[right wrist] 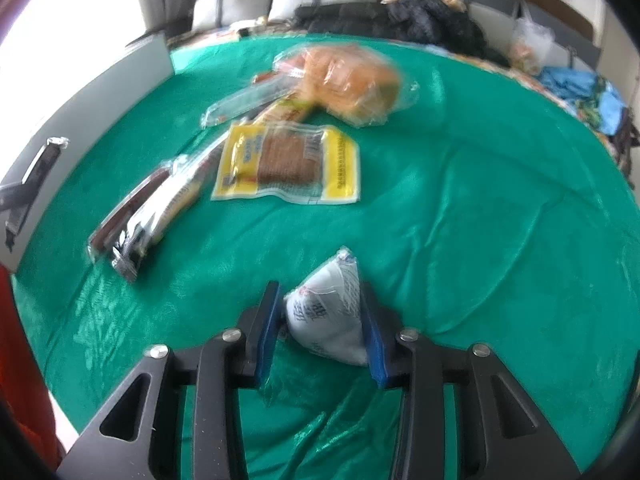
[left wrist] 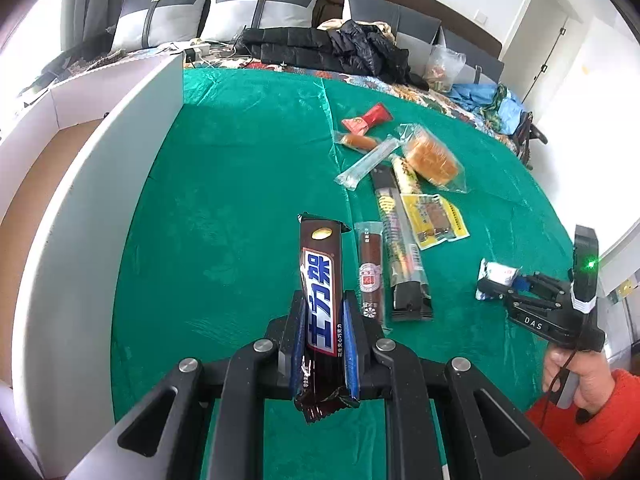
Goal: Organize snacks
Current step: 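Carry the chocolate bar into the box with the left gripper while the right gripper grasps the white snack bag, then release the chocolate bar and white bag into the box, withdraw both grippers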
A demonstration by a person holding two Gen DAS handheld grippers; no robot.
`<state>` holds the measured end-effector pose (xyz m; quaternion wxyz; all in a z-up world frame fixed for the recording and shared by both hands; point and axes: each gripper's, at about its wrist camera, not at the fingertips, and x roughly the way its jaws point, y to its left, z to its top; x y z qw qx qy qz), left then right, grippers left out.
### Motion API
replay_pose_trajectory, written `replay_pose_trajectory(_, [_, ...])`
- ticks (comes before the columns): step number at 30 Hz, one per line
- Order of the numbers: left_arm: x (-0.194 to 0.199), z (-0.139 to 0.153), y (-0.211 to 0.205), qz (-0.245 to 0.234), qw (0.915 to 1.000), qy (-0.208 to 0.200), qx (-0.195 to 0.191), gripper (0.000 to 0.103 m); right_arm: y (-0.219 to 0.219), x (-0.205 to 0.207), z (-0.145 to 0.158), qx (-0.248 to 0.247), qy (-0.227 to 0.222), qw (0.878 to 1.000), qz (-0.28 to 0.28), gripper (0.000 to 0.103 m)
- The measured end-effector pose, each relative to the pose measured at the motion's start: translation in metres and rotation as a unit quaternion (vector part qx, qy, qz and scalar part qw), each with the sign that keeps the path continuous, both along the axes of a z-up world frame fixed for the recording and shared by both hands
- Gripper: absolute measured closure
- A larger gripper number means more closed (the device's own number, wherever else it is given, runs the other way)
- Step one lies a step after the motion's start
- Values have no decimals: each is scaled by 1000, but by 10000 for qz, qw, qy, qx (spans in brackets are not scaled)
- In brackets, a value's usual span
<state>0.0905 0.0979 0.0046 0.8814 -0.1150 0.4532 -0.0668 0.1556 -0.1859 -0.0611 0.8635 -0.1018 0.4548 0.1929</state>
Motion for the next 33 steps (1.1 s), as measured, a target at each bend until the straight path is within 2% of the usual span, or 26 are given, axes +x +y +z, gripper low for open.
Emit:
replay_pose_trajectory(2, [-2,5,2,27,9999,-33,-105,87,-7,-1,4,202,138,9996,-103,68])
replay_pose_trajectory(6, [-9,27,16,131,9986,-261,-442,87,-21,-8,23,580,92,9980,-237,69])
replay_pose_trajectory(11, [-16,69,60,392,9949,-637,-670,87,7,-17,82,973,-230,9949,101,69])
replay_pose_trajectory(13, [-18,84,90,580,9931,-769,-670,87,42,-18,112,1153,-361,9917,431,69])
replay_pose_trajectory(15, [-20,93,120,801,9921,-842,-481,87,74,-24,136,1335,-438,9870,776,69])
replay_pose_trajectory(18, [-23,97,168,1179,9898,-755,-261,87,150,-29,174,1697,-387,9739,1456,69])
replay_pose_trajectory(21, [-32,91,217,1625,9849,-599,-12,87,226,-33,196,1945,-218,9601,2000,69])
replay_pose_trajectory(24, [-40,77,252,1957,9795,-365,316,86,302,-41,201,2012,0,9491,2423,68])
replay_pose_trajectory(25, [-42,70,260,2039,9777,-262,428,77,326,-42,200,2005,97,9466,2523,67])
replay_pose_trajectory(26, [-43,60,267,2104,9760,-61,561,64,352,-42,194,2012,267,9438,2610,65])
replay_pose_trajectory(27, [-43,53,271,2175,9736,105,684,35,369,-41,187,1960,447,9435,2636,49])
replay_pose_trajectory(28, [-46,46,275,2276,9697,185,869,17,383,-39,179,1842,620,9456,2608,38])
replay_pose_trajectory(29, [-49,44,273,2318,9675,124,1001,17,390,-36,172,1787,680,9487,2519,33])
replay_pose_trajectory(30, [-55,44,271,2316,9664,59,1113,17,387,-34,167,1809,606,9515,2412,33])
replay_pose_trajectory(33, [-68,47,253,2255,9639,-346,1371,17,351,-30,155,1715,191,9626,2090,27])
